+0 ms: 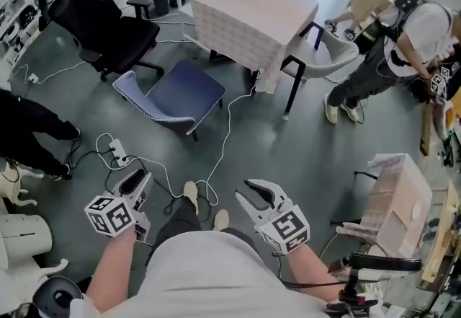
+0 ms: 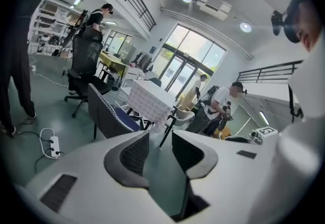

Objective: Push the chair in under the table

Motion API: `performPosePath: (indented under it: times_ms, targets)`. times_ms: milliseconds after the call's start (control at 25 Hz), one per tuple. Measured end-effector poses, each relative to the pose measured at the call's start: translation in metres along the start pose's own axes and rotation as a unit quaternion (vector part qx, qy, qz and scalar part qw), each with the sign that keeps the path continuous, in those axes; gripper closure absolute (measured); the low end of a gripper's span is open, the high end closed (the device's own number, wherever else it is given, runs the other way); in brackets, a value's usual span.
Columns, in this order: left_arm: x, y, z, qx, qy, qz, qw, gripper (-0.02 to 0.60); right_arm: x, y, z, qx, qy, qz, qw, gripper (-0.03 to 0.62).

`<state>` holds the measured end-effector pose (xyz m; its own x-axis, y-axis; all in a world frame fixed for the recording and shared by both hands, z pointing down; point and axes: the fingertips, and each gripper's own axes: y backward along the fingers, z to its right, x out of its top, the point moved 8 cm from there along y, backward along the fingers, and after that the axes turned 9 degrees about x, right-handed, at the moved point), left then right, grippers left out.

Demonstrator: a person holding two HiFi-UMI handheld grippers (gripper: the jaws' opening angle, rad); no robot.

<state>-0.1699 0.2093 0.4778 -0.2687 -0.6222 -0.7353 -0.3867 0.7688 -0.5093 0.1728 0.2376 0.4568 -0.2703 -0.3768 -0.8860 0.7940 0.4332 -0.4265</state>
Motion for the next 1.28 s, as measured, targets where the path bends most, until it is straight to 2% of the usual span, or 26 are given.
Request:
performPosePath:
  times_ms: [200, 360, 520, 640, 880, 1160, 1280]
  targets:
    - [0.041, -0.049, -0.045, 0.025, 0.041, 0.008, 0.9988, 0.421, 0.028, -0.026, 0.028, -0.017, -0.001, -0.006, 1.0, 0.471]
    - [0.067, -0.104, -0.095, 0.048, 0.073, -0.011, 0.9961, 0.375, 0.057, -0.057, 0.048, -0.042, -0.003, -0.005, 0.999, 0.471]
    - [0.09, -0.16, -0.138, 0.065, 0.129, -0.035, 0.9888, 0.324, 0.088, -0.089, 0.063, -0.067, 0.003, -0.011, 0.998, 0.471]
    - [0.097, -0.198, -0.165, 0.089, 0.155, -0.052, 0.9825, 0.304, 0.098, -0.11, 0.068, -0.076, -0.001, -0.021, 0.997, 0.471]
    - [0.094, -0.255, -0.201, 0.139, 0.201, -0.087, 0.9659, 0.281, 0.109, -0.134, 0.082, -0.074, -0.007, -0.045, 0.996, 0.468]
    - [0.079, -0.296, -0.226, 0.187, 0.26, -0.113, 0.9406, 0.282, 0.113, -0.143, 0.127, -0.071, -0.013, -0.043, 0.996, 0.468]
    - [0.072, -0.306, -0.234, 0.201, 0.276, -0.132, 0.9306, 0.32, 0.114, -0.142, 0.155, -0.06, -0.017, -0.041, 0.997, 0.468]
